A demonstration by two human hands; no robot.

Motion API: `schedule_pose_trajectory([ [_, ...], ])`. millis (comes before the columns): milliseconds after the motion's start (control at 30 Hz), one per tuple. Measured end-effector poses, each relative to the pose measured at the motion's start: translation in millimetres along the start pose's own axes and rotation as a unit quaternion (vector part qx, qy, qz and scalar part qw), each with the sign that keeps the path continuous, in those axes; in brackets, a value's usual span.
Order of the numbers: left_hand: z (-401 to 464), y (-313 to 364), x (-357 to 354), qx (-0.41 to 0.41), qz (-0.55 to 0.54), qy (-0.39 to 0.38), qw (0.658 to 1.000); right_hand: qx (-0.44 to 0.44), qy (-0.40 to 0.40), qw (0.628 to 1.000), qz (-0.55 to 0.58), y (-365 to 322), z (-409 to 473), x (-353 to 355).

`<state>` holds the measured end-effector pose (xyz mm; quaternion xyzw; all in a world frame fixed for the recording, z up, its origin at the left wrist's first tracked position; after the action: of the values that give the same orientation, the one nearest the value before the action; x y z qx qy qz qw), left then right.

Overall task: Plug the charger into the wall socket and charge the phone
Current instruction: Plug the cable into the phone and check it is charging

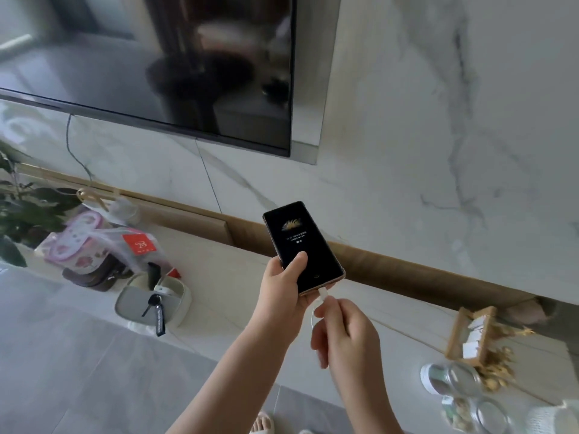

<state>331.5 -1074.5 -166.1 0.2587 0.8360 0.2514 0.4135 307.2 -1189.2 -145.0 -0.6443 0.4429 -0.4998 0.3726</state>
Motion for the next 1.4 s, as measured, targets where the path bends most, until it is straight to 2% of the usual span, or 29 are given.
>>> schedule_pose_trajectory([
  [367,-34,33,-13,-0.062,0.097,-0.021,0.993,0.012,-0.045,0.998,0.042,-29,-14,0],
  [467,-46,40,-20,-0.078,0.099,-0.048,0.991,0.032,-0.057,0.997,0.043,-33,-17,9],
  [633,-57,46,-29,-0.088,0.123,-0.098,0.984,0.0,-0.059,0.99,0.131,-35,9,29],
  [767,-64,46,-41,-0.071,0.1,-0.142,0.982,0.049,-0.015,0.972,0.23,-61,12,31],
  [867,-64,46,-46,-0.063,0.077,-0.146,0.984,0.084,0.012,0.97,0.229,-75,10,31],
  [967,-61,52,-45,-0.078,0.061,-0.136,0.986,0.084,0.021,0.963,0.256,-81,5,35],
  [1167,-62,59,-38,-0.092,0.103,-0.118,0.983,0.09,0.004,0.954,0.286,-88,-4,37],
  [1400,-70,63,-49,-0.086,0.1,-0.199,0.971,0.095,-0.026,0.932,0.348,-91,-8,39],
])
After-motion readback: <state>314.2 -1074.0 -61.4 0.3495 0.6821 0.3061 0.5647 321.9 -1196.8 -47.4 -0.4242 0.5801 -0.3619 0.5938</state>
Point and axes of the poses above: each hand's wrist, its own z-axis towards the middle knuckle, its own x-axis out of the back of the hand, y = z × x, the point moved 8 cm from there along z, towards the middle knuckle, and after that the axes turned 1 degree about y, right-handed, at the moved point
